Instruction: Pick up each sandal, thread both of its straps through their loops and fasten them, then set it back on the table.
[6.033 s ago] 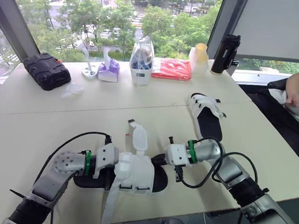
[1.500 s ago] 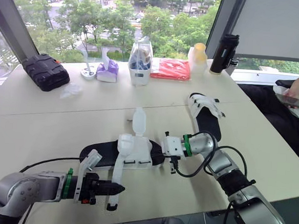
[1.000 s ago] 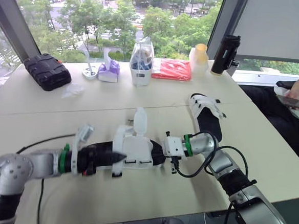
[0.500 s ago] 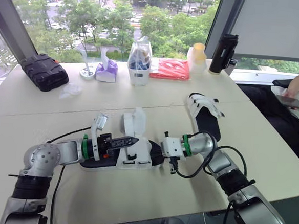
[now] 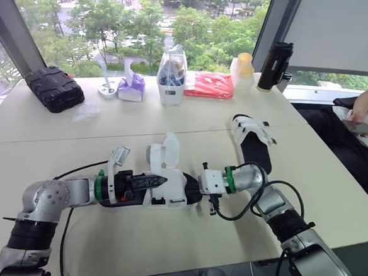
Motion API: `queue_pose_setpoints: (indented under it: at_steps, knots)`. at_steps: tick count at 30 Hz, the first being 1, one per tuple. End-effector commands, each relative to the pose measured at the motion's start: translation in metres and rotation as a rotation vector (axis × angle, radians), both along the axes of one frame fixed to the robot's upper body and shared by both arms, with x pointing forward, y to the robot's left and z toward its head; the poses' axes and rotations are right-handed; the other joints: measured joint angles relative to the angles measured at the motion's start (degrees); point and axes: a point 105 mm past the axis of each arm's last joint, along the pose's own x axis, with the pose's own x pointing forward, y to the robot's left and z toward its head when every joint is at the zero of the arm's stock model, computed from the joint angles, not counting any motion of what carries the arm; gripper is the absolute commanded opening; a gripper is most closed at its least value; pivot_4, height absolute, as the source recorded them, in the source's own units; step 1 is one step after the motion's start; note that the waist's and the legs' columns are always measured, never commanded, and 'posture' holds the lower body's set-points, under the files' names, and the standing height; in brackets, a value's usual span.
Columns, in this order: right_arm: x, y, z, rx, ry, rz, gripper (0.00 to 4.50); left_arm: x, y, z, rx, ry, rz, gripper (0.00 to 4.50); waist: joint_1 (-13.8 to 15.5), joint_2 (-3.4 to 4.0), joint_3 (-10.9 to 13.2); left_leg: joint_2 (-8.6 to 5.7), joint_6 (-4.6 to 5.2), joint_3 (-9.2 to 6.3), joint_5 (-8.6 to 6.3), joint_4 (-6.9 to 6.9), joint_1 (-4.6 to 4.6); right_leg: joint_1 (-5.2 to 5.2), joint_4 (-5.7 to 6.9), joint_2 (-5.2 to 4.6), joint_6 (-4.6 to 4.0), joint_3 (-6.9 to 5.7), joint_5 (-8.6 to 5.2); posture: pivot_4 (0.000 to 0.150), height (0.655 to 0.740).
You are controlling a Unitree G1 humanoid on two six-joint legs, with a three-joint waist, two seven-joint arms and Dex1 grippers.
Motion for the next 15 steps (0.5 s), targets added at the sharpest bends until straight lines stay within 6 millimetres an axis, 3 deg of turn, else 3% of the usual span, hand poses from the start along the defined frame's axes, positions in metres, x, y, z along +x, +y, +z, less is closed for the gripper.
queue_pose_setpoints:
  at_steps: [1, 8, 15]
  knots:
    - [-0.012, -0.009, -0.033, -0.124, 0.081, 0.008, 0.00, -0.004, -0.003, -0.001, 0.043, -0.076, -0.027, 0.04, 0.0, 0.00, 0.0, 0.00, 0.00, 0.00, 0.00, -0.01, 0.00, 0.00, -0.01, 0.00, 0.00, 0.00, 0.00, 0.150, 0.7400]
    - [-0.013, -0.010, -0.034, -0.127, 0.085, 0.007, 0.00, -0.005, -0.008, 0.004, 0.022, -0.239, -0.028, 0.04, 0.1, 0.00, 0.0, 0.02, 0.01, 0.00, 0.00, -0.03, 0.00, -0.01, -0.02, -0.01, -0.03, 0.00, -0.01, 0.150, 0.7400]
    - [-0.013, -0.010, -0.034, -0.126, 0.083, 0.005, 0.00, -0.015, -0.007, -0.006, 0.085, -0.232, -0.064, 0.04, 0.1, 0.00, 0.0, 0.02, 0.03, 0.01, -0.01, -0.03, 0.00, 0.00, -0.02, -0.01, -0.02, 0.00, -0.01, 0.150, 0.7400]
